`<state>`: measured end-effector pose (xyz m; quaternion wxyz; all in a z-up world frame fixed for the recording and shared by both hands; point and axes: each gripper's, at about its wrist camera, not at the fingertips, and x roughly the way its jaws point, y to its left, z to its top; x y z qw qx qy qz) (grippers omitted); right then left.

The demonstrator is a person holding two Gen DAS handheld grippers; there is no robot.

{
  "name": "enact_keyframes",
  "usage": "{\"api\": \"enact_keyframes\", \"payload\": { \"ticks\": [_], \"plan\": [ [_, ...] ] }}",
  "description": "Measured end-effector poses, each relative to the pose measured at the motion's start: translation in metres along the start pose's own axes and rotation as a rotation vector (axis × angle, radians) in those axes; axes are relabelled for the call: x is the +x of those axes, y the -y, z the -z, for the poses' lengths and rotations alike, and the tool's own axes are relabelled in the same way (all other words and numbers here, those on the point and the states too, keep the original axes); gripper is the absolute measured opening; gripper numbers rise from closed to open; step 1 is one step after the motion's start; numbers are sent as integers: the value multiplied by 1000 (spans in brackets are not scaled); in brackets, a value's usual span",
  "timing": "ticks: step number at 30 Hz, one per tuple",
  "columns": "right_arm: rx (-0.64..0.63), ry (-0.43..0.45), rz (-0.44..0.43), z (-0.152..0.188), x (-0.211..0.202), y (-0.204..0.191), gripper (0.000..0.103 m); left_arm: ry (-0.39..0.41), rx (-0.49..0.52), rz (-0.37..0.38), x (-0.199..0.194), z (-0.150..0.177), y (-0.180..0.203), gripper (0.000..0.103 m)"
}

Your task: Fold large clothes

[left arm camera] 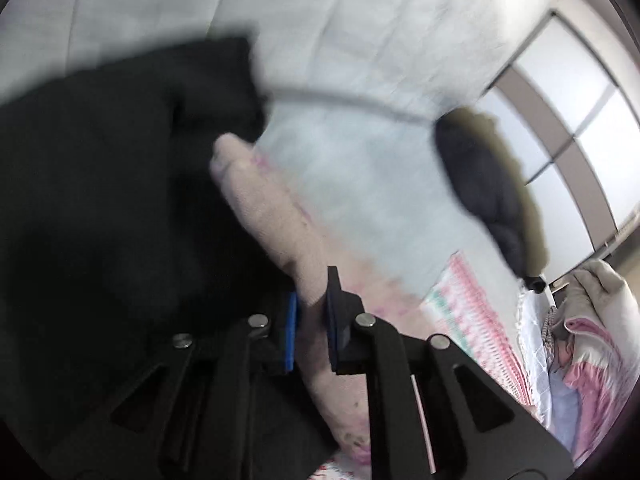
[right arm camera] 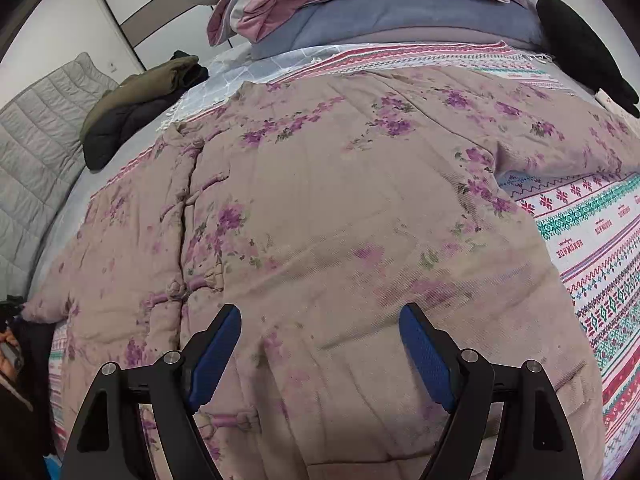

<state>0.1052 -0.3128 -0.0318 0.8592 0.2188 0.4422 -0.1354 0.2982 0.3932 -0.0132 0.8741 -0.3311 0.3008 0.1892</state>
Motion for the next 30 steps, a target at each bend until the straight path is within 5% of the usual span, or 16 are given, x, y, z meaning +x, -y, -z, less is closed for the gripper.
{"api": "enact_keyframes", "payload": {
  "ticks": [7, 13, 22, 30],
  "plan": [
    [36, 14, -43, 1, -6, 4, 83, 241, 193, 241, -112, -2, 76, 12],
    [54, 36, -69, -1, -14, 9, 83, 285, 368, 392, -172, 31, 159, 12],
    [81, 57, -87, -5, -19, 16, 83, 149, 596, 605, -202, 137, 286, 11],
    [71, 69, -108, -6, -24, 15, 83, -125, 668, 688, -170, 250, 339, 11]
  ]
}}
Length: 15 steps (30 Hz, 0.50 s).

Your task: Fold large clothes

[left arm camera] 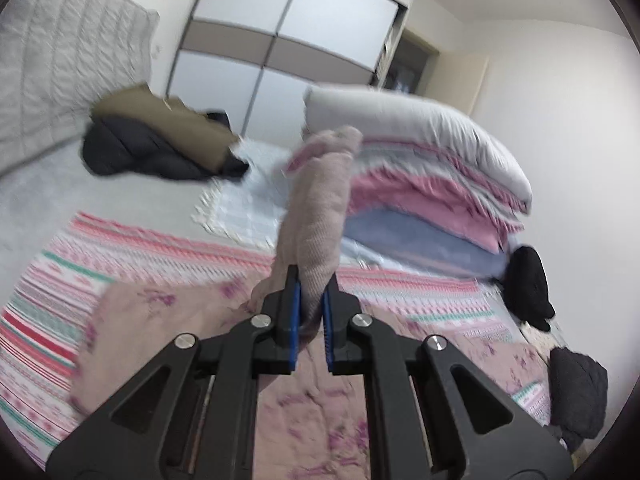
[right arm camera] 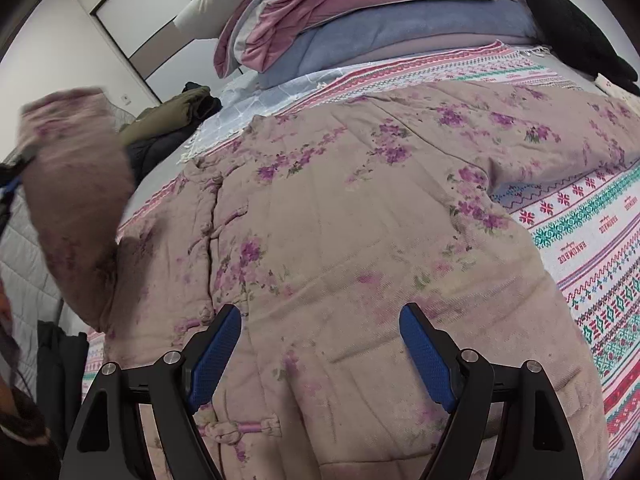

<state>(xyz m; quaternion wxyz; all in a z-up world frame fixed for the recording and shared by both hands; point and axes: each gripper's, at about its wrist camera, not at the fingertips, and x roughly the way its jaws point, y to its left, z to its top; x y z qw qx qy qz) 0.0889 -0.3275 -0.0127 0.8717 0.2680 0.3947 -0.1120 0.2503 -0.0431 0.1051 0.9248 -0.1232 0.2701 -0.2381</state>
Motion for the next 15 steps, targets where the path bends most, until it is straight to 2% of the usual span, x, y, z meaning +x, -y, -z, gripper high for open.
{"api": "enact_keyframes", "payload": {
  "ticks": [1, 2, 3, 4, 5, 6, 7, 9, 12, 14, 15],
  "plan": [
    [2, 5, -4, 0, -1, 1, 83, -33, 5, 13, 8, 10, 4, 12],
    [6, 7, -7, -1, -3, 2, 83, -103, 29, 38, 25, 27, 11, 12],
    [13, 12, -12, -2, -4, 3, 83, -163, 52, 56, 36, 40, 16, 18],
    [21, 17, -16, -2, -6, 5, 83, -230, 81, 75, 48, 54, 22, 35],
    [30, 21, -20, -3, -7, 8, 83, -278, 103, 86, 54, 63, 25, 45],
    [37, 24, -23, -4, -8, 10, 83, -352, 136, 89, 64, 80, 26, 63],
    [46, 27, -28, -5, -9, 12, 83, -373, 147, 86, 65, 86, 29, 65],
    [69, 32, -38, -6, -11, 18, 83, -390, 148, 91, 57, 94, 20, 65],
    [94, 44, -62, -9, -13, 24, 83, -369, 119, 133, 31, 87, 0, 70],
    [112, 57, -96, -10, -13, 27, 83, -329, 121, 115, 18, 84, -12, 73],
    [125, 65, -121, -12, -13, 28, 83, -291, 116, 78, 2, 78, -27, 74]
  ]
}}
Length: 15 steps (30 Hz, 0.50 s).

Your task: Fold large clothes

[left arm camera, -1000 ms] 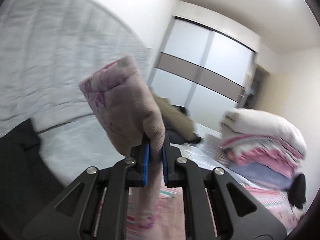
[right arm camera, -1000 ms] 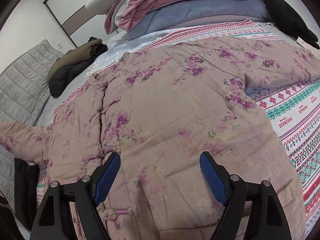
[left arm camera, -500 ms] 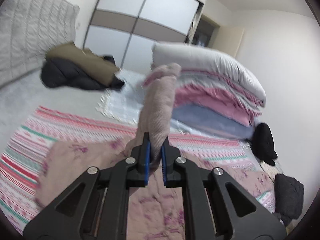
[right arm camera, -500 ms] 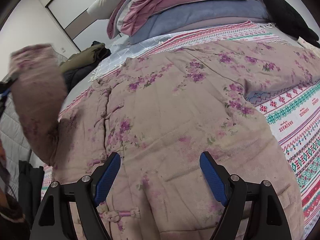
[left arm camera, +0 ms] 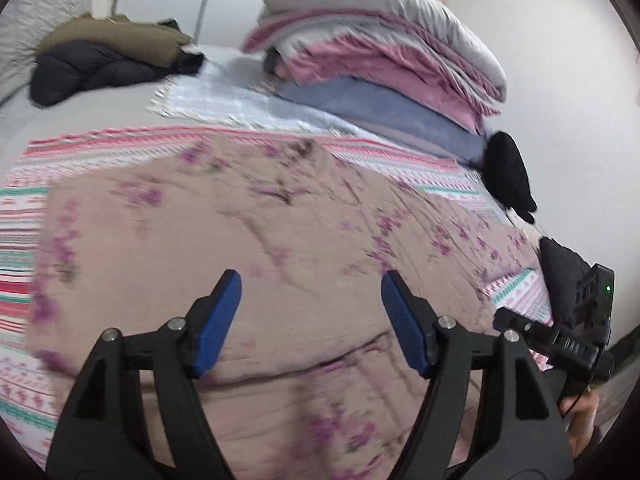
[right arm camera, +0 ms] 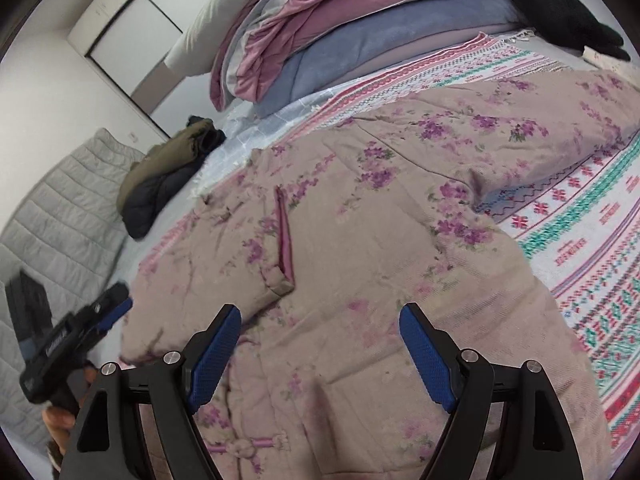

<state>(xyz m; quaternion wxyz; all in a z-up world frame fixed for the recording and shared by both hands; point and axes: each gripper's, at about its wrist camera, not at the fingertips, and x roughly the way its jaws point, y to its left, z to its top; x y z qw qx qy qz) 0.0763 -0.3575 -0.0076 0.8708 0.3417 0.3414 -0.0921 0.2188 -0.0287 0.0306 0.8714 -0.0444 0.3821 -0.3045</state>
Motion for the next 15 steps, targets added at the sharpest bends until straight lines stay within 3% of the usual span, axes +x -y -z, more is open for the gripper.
{"api": "enact_keyframes", "payload": {
  "ticks": [5, 6, 8, 10, 11, 12, 13, 15],
  "plan": [
    [109, -13, -225, -9, 35, -7, 82, 73, -161, -191, -34, 11, -72, 75],
    [111, -25, -231, -10, 45, -10, 82, 91, -181, -218, -38, 14, -82, 75],
    [97, -65, -164, -11, 73, -19, 77, 122, -222, -273, -48, 21, -103, 75],
    [35, -78, -45, -11, 98, -29, 52, 168, -264, -307, -53, 31, -121, 69],
    [4, -64, -31, -9, 105, -34, 39, 176, -273, -316, -52, 32, -126, 65],
    [-20, -68, -33, -8, 110, -39, 30, 163, -283, -329, -49, 31, -132, 50],
    [-35, -66, -16, -9, 112, -44, 29, 166, -295, -320, -46, 30, -137, 39],
    [-56, -15, -34, -15, 102, -54, 26, 203, -304, -283, -43, 29, -137, 37]
  ]
}}
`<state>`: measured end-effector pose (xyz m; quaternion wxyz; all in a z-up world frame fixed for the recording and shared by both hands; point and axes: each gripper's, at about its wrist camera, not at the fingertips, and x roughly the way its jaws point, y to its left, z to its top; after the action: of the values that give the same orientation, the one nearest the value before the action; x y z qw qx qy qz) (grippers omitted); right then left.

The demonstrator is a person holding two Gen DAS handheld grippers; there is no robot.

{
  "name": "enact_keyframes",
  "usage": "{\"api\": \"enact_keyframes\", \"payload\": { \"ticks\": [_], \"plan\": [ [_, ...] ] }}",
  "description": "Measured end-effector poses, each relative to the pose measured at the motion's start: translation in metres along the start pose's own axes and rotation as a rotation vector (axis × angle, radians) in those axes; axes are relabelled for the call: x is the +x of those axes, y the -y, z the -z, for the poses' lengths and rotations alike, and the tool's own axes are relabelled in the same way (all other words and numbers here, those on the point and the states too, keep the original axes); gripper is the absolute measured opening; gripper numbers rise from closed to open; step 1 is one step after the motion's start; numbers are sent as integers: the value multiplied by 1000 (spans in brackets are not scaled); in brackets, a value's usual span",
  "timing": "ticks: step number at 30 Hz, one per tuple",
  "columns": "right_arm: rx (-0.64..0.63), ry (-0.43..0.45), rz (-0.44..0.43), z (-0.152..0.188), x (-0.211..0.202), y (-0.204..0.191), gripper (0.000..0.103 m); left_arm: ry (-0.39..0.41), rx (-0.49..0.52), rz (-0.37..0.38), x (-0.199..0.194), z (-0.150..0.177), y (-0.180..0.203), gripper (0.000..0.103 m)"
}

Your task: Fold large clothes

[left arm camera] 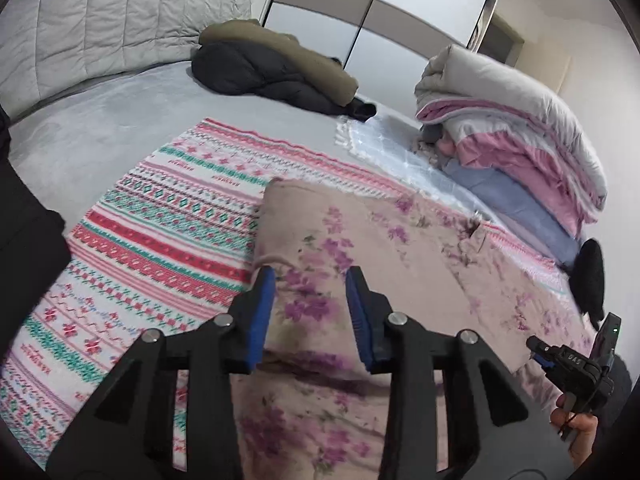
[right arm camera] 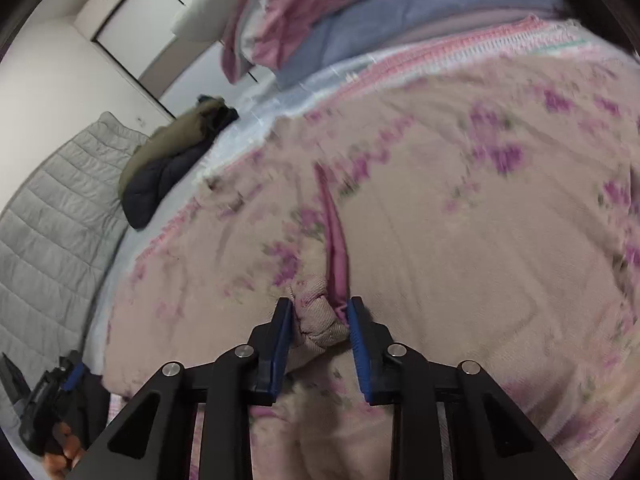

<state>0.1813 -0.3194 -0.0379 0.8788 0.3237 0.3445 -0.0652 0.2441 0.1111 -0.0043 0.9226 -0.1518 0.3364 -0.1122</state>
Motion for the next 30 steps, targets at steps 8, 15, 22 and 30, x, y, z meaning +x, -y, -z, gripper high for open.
{"api": "enact_keyframes", "payload": {
  "ticks": [8, 15, 22, 30],
  "plan": [
    [-110, 129, 142, -12, -26, -3, 25, -198, 159, -88, 68, 44, 17, 37],
    [-121, 27, 217, 9, 9, 13, 31, -173, 227, -161, 67, 45, 34, 38],
    [54, 56, 134, -13, -33, 51, 70, -219, 136, -72, 30, 27, 62, 91],
    [176, 225, 302, -56, -116, 146, 83, -308, 77, -32, 29, 23, 65, 93]
  ]
}}
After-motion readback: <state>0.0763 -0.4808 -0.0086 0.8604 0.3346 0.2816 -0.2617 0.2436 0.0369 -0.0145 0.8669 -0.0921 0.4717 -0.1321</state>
